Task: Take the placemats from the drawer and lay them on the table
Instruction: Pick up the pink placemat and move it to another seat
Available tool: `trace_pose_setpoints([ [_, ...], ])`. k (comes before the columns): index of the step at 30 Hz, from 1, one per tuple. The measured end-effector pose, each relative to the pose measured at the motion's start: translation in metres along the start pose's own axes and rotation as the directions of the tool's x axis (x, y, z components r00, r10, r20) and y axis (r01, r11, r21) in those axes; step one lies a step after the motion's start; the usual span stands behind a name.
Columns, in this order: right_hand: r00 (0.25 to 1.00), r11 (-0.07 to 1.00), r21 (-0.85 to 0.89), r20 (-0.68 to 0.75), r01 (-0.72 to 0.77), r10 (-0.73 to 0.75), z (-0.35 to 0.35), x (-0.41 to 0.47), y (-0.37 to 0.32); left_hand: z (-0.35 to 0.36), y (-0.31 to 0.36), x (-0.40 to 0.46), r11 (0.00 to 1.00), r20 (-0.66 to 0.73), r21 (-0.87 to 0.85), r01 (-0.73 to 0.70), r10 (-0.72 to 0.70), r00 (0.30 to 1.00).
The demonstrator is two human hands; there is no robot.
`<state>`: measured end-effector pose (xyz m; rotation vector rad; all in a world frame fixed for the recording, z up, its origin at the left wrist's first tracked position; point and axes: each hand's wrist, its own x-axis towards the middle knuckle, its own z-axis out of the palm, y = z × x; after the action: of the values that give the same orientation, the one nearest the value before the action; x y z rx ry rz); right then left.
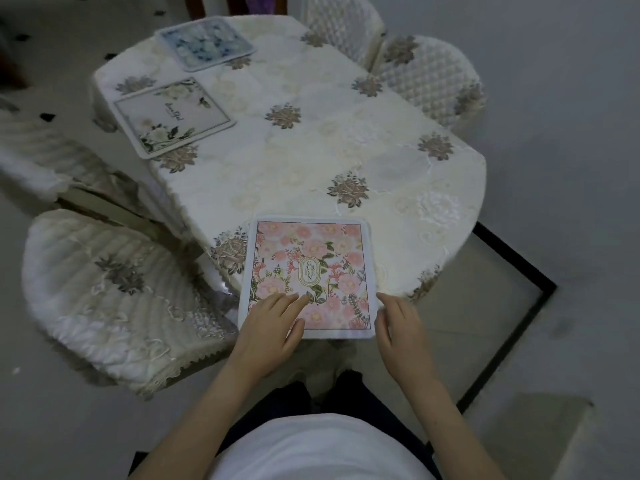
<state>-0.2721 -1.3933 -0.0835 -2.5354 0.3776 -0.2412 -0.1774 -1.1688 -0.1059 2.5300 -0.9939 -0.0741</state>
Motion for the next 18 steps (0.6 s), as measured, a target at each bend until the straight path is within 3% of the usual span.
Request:
trace_pose_setpoints([
  [5,0.985,0.995,0.023,0.142,0.094,-0.096,0.001,0.04,0.033,0.009,0.007,0.017,0.987,-0.019,0.029,0.158,-0.157,0.987],
  [8,0.97,0.996,0.044,0.23,0.076,-0.085,0.007,0.069,0.046,0.014,0.0,0.033,0.953,-0.012,0.027,0.301,-0.3,0.954],
  [12,0.923,0.999,-0.036,0.384,-0.024,0.036,0.024,0.101,0.057,0.023,-0.021,0.052,0.847,0.104,-0.007,0.531,-0.528,0.843],
  [18,0.844,0.97,-0.114,0.48,-0.213,0.241,0.053,0.125,0.051,0.03,-0.056,0.075,0.731,0.217,0.108,0.674,-0.679,0.702],
])
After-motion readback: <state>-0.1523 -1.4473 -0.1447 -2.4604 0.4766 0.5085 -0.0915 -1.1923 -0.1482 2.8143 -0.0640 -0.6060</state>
